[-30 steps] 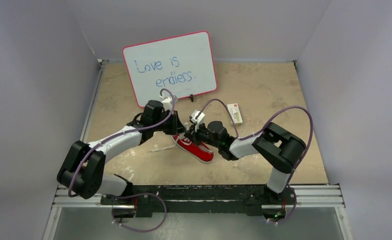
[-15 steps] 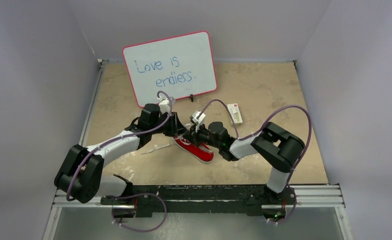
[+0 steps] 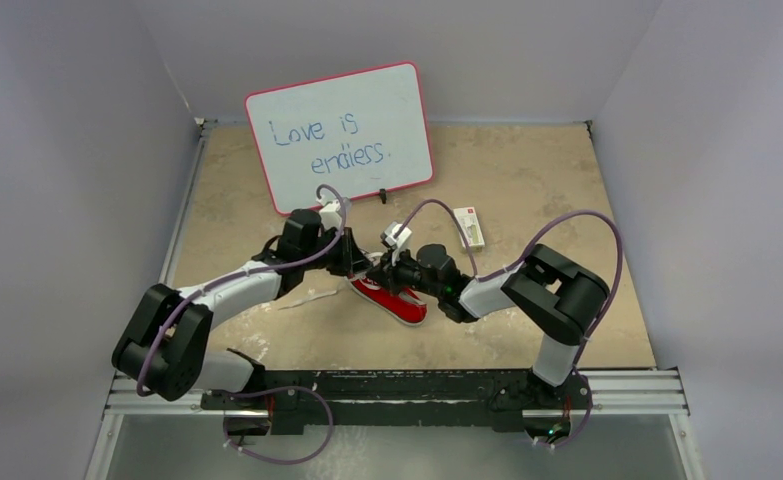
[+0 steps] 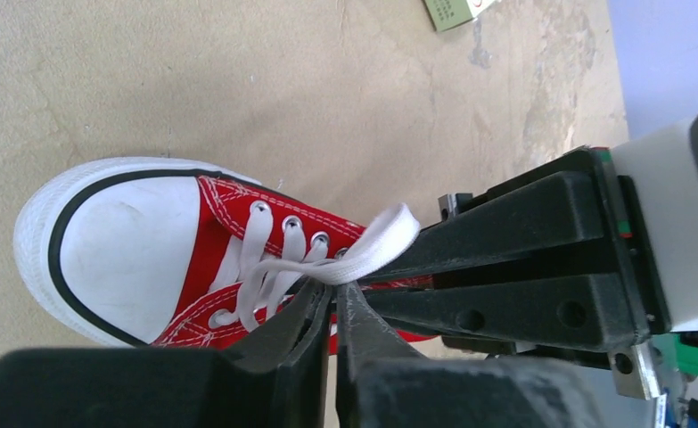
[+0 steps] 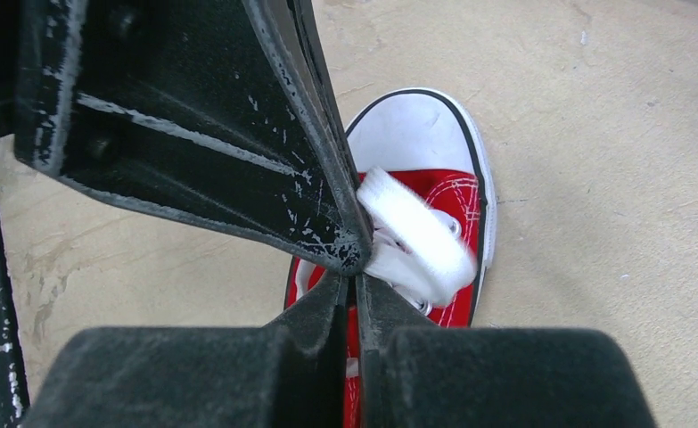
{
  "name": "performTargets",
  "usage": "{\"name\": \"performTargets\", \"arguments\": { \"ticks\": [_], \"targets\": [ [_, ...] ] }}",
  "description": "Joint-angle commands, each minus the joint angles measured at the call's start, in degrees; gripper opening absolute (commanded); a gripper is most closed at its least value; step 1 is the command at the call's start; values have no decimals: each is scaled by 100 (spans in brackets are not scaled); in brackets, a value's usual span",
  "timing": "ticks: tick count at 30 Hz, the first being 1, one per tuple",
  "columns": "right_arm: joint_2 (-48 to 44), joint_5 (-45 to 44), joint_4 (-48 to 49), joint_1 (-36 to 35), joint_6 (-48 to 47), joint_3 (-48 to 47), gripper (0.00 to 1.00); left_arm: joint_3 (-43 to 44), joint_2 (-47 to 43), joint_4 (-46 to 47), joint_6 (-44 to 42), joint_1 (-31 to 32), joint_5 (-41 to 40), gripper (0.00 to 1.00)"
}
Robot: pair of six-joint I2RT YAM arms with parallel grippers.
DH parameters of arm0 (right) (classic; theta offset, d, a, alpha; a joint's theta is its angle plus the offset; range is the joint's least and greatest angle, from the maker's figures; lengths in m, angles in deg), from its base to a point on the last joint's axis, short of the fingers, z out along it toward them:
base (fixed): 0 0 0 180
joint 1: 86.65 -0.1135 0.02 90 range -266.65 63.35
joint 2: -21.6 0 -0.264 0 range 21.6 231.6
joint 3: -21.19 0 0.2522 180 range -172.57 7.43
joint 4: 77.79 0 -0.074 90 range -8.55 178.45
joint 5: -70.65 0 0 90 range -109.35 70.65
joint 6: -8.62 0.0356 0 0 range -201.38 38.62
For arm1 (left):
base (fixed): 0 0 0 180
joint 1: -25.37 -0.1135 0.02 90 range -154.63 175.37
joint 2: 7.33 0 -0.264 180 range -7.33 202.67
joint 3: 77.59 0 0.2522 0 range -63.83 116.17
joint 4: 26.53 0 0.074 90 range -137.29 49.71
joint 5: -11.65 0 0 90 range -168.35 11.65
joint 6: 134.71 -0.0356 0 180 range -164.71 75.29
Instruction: Tie the shoes
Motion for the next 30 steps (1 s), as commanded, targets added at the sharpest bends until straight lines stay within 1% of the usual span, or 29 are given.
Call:
{"name": "performTargets", "arguments": {
  "ticks": [1,3,5,8,9,11,14,16,19,20,22,26,30],
  "targets": [
    [-443,140,-145,51,-12,-125,13,149,8,-131,-324,15,92,0],
    [-802,424,-855,106,-26,-207,22,126,-29,-151,-343,15,64,0],
    [-1191,655,-1658,139,-90,-256,25,127,-85,-184,-344,15,-4,0],
    [-1793,1103,-2218,315,-116,-62,30,142,-228,-212,-301,-2,-101,0],
    [-1921,1241,-2458,490,-131,-58,33,139,-292,-210,-274,-2,-125,0],
    [-1995,1539,-2838,793,-260,-148,38,135,-416,-237,-236,-9,-140,0],
    [-1702,1972,-3438,1076,-852,-590,37,90,-572,-265,-187,-35,-175,0],
    [-1449,2201,-3523,1186,-1014,-870,37,38,-637,-255,-125,-52,-212,0],
    [-1058,2560,-3404,1246,-1125,-1155,35,-57,-686,-120,57,-88,-219,0],
    [-929,2614,-3349,1247,-1298,-1252,35,-102,-699,-35,151,-96,-205,0],
    [-692,2735,-3192,1237,-1248,-1383,36,-164,-721,64,282,-114,-213,0],
    [-533,2809,-2850,1185,-1046,-1396,38,-351,-845,285,591,-142,-363,0],
    [-462,2805,-2957,1032,-1130,-1481,38,-536,-986,497,868,-147,-424,0]
  ]
}}
